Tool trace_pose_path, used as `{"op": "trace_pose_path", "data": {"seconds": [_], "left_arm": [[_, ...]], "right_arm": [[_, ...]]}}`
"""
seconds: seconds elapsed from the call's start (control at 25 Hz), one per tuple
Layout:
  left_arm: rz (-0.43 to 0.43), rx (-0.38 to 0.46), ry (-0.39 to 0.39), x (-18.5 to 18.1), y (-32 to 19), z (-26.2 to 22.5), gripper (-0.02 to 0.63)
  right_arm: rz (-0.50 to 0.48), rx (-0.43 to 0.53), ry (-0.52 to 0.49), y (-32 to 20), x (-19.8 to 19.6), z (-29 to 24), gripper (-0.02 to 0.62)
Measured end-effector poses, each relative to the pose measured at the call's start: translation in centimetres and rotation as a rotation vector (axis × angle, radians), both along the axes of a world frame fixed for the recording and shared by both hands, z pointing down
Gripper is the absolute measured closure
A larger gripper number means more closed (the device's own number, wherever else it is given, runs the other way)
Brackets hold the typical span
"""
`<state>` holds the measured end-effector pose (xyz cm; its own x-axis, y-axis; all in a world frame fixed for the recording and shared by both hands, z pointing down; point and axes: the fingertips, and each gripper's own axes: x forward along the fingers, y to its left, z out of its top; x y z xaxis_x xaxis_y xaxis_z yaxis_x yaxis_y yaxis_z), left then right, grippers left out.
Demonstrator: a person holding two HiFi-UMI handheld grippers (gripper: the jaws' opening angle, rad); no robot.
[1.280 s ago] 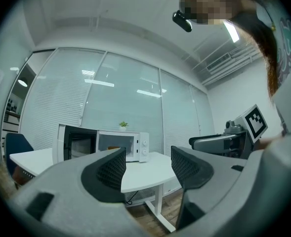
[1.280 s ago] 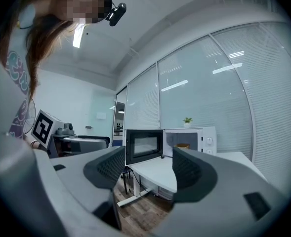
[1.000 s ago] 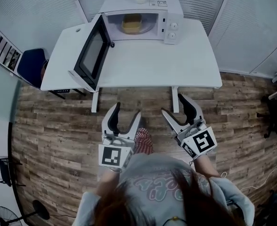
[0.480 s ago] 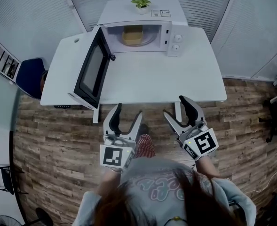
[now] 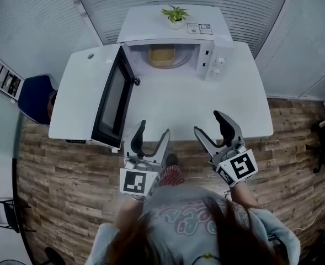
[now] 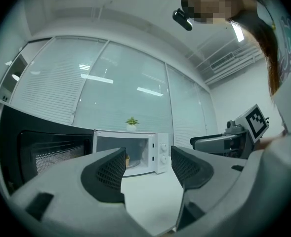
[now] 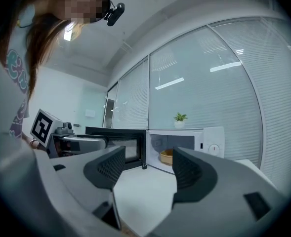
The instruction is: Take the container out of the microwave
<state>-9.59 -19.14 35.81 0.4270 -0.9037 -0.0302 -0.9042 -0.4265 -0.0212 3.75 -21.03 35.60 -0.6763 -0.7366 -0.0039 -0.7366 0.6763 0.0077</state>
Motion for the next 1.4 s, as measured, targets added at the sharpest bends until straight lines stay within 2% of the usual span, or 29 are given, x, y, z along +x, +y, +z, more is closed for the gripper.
{"op": "trace_pose_path", "data": {"seconds": [0.64,0.92,1.2,1.4], "left_arm": [[0.034,-0.027,0.024,-1.4,-10.0,0.1,0.344],[0.046,-0.034,0.026,-2.2,-12.9,0.7,0.345],[0.07,-0.047,0.029,-2.4,-15.2,1.3,0.344],[0.087,-0.066,0.058,-2.5,-16.4,1.6,0.344]], "right_arm": [[0.021,-0.025,-0.005,-9.5,-2.5,0.2,0.308],[0.034,-0.036,-0.006,-12.2,-3.5,0.5,0.308],[0.036,-0.007,0.006,-14.5,-4.3,0.4,0.308],[0.062,-0.062,-0.003,-15.5,-4.4,1.2,0.308]]}}
